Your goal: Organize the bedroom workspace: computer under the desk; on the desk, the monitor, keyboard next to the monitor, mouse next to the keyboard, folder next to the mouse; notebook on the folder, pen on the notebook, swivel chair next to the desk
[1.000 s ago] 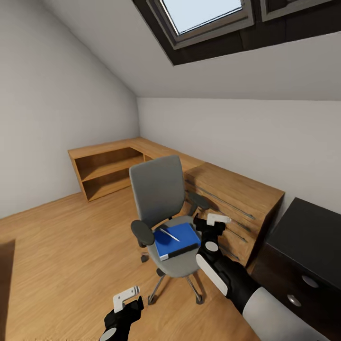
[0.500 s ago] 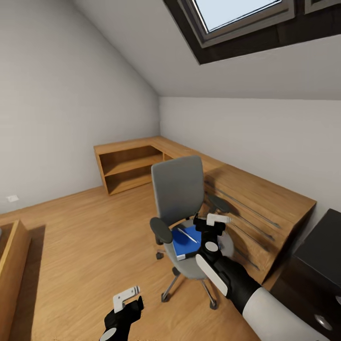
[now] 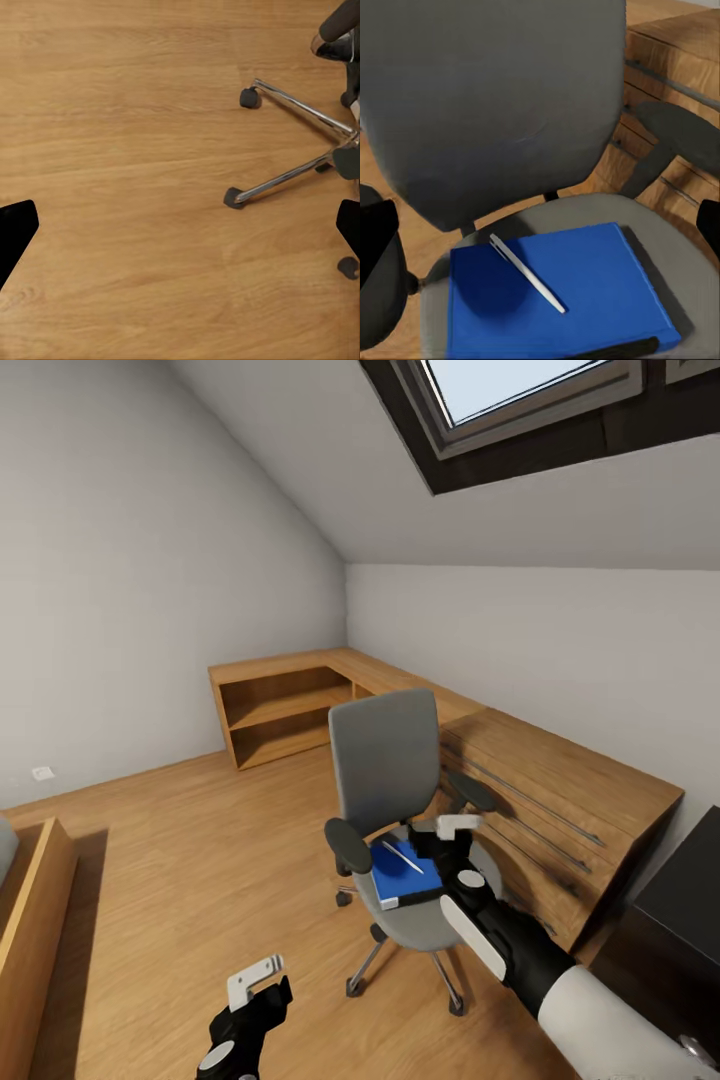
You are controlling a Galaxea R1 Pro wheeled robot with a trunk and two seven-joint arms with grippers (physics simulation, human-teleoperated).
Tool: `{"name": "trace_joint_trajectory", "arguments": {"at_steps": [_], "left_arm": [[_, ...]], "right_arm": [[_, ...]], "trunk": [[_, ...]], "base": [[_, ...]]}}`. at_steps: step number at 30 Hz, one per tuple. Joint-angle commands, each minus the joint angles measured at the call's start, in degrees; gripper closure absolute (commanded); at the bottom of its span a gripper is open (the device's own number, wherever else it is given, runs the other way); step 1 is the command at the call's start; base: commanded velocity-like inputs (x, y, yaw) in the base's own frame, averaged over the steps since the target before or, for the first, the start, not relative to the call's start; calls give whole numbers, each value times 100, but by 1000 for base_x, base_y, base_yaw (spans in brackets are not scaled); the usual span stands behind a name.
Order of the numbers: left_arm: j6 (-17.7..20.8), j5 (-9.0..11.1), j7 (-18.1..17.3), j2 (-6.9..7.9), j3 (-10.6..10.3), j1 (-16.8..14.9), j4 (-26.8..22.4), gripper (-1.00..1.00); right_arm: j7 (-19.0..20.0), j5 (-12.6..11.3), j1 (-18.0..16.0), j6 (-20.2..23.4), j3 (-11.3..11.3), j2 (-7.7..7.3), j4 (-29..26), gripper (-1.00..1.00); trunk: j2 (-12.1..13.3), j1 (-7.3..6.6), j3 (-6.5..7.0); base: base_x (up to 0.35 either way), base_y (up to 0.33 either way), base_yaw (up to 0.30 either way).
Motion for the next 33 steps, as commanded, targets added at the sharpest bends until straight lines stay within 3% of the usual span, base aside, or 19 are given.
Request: {"name": "trace_joint_trajectory", "arguments": {"at_steps": [1, 5, 6, 10, 19, 33], "left_arm": [[-42, 47, 23, 15, -13, -8, -19, -100], [-42, 50, 24, 66, 1, -9, -42, -100], [-42, 49, 24, 100, 3, -9, -81, -100], [-42, 55, 30, 147, -3, -9, -222, -100], [-39, 57, 25, 182, -6, -11, -269, -100], [-42, 54, 15, 142, -50, -10, -251, -100]], "right_arm": [[201, -27, -8, 197, -104, -38, 35, -100], [931, -5, -13, 848, -583, -81, 106, -100], [1269, 11, -15, 1233, -722, -91, 122, -100], [1660, 25, -26, 1710, -838, -141, 249, -100], [1781, 34, -48, 1862, -862, -154, 663, -100], [1732, 44, -52, 1865, -844, -119, 848, -100]], "trunk": [[-4, 0, -6], [-4, 0, -6], [-4, 0, -6], [-4, 0, -6], [-4, 0, -6], [-4, 0, -6]], "base": [[0, 0, 0], [0, 0, 0], [0, 0, 0], [0, 0, 0], [0, 0, 0], [307, 0, 0]]}}
